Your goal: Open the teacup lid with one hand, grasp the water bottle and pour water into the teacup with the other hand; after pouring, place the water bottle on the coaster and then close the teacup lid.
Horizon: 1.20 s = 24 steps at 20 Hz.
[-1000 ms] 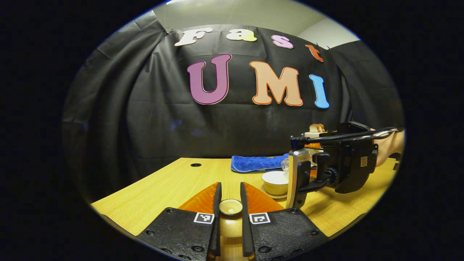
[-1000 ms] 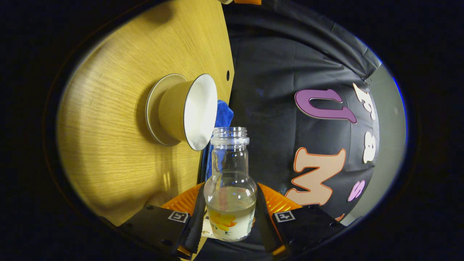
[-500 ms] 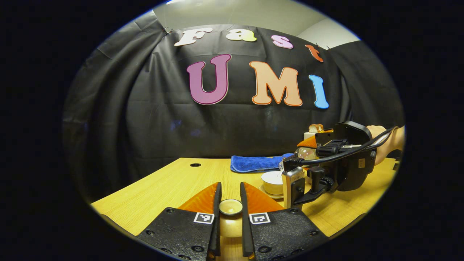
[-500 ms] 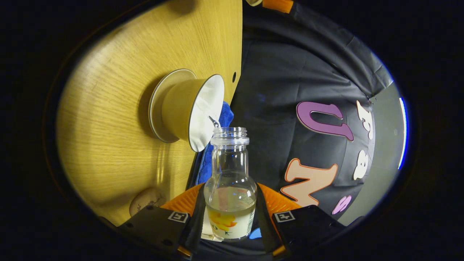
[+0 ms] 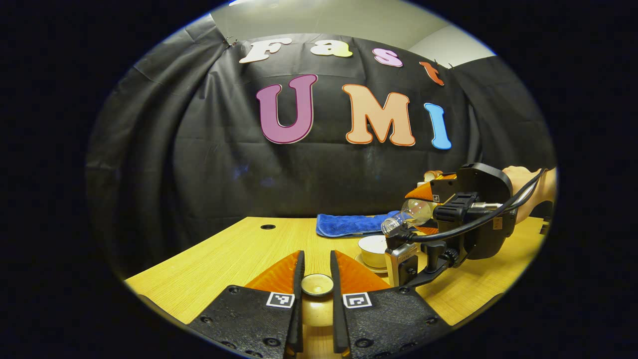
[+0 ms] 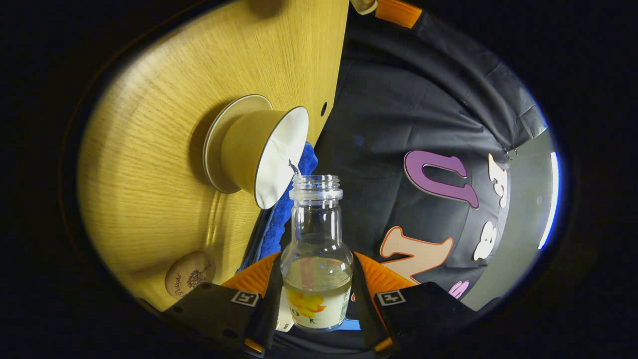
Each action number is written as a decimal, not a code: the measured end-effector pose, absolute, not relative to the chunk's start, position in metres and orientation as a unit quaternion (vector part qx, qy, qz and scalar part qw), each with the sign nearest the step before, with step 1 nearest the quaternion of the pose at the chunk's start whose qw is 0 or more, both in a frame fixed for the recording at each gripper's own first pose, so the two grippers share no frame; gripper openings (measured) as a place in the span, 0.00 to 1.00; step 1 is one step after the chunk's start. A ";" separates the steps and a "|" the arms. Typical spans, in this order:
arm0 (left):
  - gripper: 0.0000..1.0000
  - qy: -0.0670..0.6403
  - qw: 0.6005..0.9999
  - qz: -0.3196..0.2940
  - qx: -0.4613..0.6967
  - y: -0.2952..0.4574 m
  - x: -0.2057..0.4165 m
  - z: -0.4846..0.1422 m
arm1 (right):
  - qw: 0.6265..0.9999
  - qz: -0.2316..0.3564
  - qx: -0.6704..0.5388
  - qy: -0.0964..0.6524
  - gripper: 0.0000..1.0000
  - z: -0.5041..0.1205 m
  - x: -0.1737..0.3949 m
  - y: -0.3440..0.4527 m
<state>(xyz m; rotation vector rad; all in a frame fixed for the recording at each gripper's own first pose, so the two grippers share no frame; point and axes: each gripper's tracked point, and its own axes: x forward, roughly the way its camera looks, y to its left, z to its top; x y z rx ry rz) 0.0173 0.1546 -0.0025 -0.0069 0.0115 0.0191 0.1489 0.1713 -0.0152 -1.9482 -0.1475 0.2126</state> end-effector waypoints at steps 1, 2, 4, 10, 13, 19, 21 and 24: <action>0.20 0.006 1.000 0.009 -0.004 0.154 0.018 -0.002 | 0.551 0.089 -0.827 -0.065 0.69 -0.014 0.149 0.171; 0.20 0.006 1.000 0.009 -0.004 0.154 0.018 -0.002 | 0.547 0.089 -0.829 -0.067 0.69 -0.013 0.149 0.172; 0.21 0.006 1.000 0.009 -0.004 0.154 0.018 -0.002 | 0.542 0.090 -0.833 -0.068 0.70 -0.014 0.151 0.171; 0.20 0.006 1.000 0.009 -0.004 0.154 0.018 -0.002 | 0.524 0.091 -0.844 -0.074 0.69 -0.012 0.150 0.173; 0.20 0.006 1.000 0.009 -0.004 0.155 0.018 -0.002 | 0.515 0.091 -0.849 -0.077 0.69 -0.011 0.150 0.175; 0.21 0.006 1.000 0.009 -0.004 0.154 0.018 -0.002 | 0.504 0.089 -0.855 -0.080 0.69 -0.003 0.151 0.176; 0.21 0.006 1.000 0.009 -0.004 0.154 0.018 -0.003 | 0.504 0.088 -0.855 -0.082 0.69 0.000 0.152 0.177; 0.21 0.006 1.000 0.010 -0.004 0.154 0.017 -0.002 | 0.500 0.089 -0.857 -0.083 0.69 0.000 0.152 0.178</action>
